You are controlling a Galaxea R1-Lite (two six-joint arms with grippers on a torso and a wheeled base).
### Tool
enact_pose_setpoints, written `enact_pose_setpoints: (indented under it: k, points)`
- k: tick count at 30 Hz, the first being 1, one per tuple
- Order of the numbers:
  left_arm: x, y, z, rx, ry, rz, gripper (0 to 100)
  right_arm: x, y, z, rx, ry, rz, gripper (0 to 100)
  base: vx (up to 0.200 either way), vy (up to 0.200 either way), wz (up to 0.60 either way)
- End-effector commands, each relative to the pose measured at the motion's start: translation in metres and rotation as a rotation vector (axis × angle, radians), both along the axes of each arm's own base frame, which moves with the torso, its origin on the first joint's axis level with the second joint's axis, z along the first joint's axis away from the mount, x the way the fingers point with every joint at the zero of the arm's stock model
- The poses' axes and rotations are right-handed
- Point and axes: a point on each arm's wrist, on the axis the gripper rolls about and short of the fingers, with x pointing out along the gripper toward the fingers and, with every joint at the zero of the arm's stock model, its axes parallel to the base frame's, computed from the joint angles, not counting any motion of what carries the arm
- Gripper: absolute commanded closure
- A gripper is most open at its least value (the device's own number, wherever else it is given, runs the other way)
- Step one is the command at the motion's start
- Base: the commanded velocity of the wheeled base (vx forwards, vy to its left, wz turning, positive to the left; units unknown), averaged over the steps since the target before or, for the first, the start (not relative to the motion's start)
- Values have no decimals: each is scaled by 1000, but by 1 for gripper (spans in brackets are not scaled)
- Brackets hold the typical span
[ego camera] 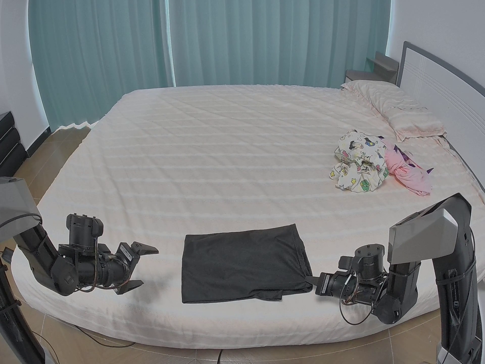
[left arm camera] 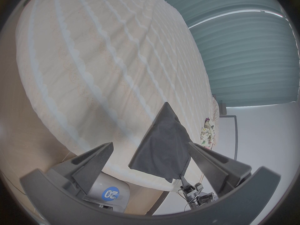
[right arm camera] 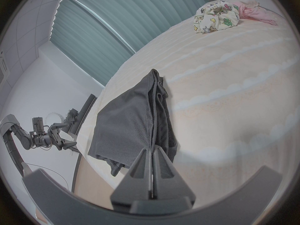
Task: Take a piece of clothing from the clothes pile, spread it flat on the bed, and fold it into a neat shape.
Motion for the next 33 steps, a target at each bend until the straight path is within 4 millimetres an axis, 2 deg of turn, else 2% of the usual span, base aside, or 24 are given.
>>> enact_pose_setpoints:
  k: [1, 9, 10, 21, 33]
  points:
    - [0, 0, 0, 0, 1, 0, 0, -6, -8, 8, 2, -3, -11, 100, 0, 0, 0]
    - [0, 0, 0, 0, 1, 0, 0, -10, -11, 7, -1, 7, -12, 100, 0, 0, 0]
    - [0, 0, 0, 0, 1, 0, 0, -16, -13, 5, -18, 25, -2, 0, 0, 0, 0]
    - [0, 1, 1, -3, -2, 10, 0, -7, -16, 13, 9, -44, -32, 0, 0, 0, 0]
    - [0, 0, 0, 5, -3, 8, 0, 9, -17, 24, 43, -119, -53, 0, 200, 0, 0]
